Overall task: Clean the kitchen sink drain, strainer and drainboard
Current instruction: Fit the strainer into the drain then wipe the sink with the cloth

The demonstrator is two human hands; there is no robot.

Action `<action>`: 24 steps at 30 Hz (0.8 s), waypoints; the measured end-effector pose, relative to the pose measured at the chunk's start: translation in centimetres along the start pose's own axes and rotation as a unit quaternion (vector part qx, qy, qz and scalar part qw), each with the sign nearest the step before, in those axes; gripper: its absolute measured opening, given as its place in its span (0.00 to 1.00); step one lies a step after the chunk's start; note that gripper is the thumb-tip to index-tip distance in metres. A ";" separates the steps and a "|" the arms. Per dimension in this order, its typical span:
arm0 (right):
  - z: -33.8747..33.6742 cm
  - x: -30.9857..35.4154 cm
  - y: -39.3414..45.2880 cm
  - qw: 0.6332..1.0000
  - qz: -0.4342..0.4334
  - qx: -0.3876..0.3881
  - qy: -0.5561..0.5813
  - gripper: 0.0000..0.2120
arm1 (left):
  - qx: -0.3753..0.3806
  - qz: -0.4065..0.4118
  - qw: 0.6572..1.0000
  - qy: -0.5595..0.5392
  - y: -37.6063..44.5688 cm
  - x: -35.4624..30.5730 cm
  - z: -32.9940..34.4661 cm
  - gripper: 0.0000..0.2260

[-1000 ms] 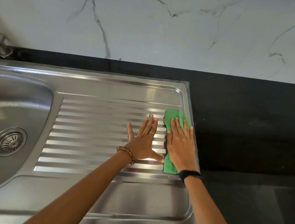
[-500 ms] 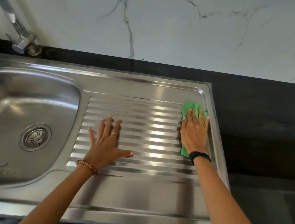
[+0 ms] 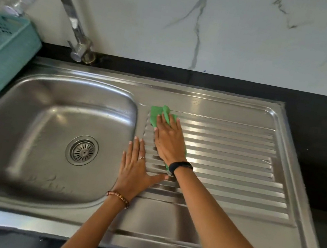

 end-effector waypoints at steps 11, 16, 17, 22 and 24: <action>0.8 1.2 -0.5 0.991 -0.124 0.054 -0.025 0.21 | 0.015 -0.031 0.997 0.071 -0.8 -0.6 -0.3 0.51; -0.4 -5.3 -4.5 0.999 -0.029 0.031 -0.004 0.21 | 0.019 0.019 0.995 0.092 -0.9 -4.9 1.2 0.51; -0.7 -7.2 -5.5 0.999 -0.011 0.029 -0.006 0.21 | 0.026 0.039 0.995 0.093 -0.8 -6.5 1.8 0.51; -2.4 -16.0 -10.6 0.996 0.085 0.012 -0.027 0.21 | 0.071 0.130 0.982 0.116 -0.5 -14.8 5.7 0.50; -3.2 -19.0 -12.2 0.992 0.125 0.000 -0.026 0.21 | 0.101 0.140 0.976 0.129 -0.4 -17.2 7.1 0.51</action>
Point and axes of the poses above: each hand's wrist, its own y-axis towards the middle knuckle, its own z-axis out of the palm, x = y × z, the point moved 1 cm from there along y, towards the middle knuckle, and after that the axes turned 12 degrees about x, right-handed, at the moved point
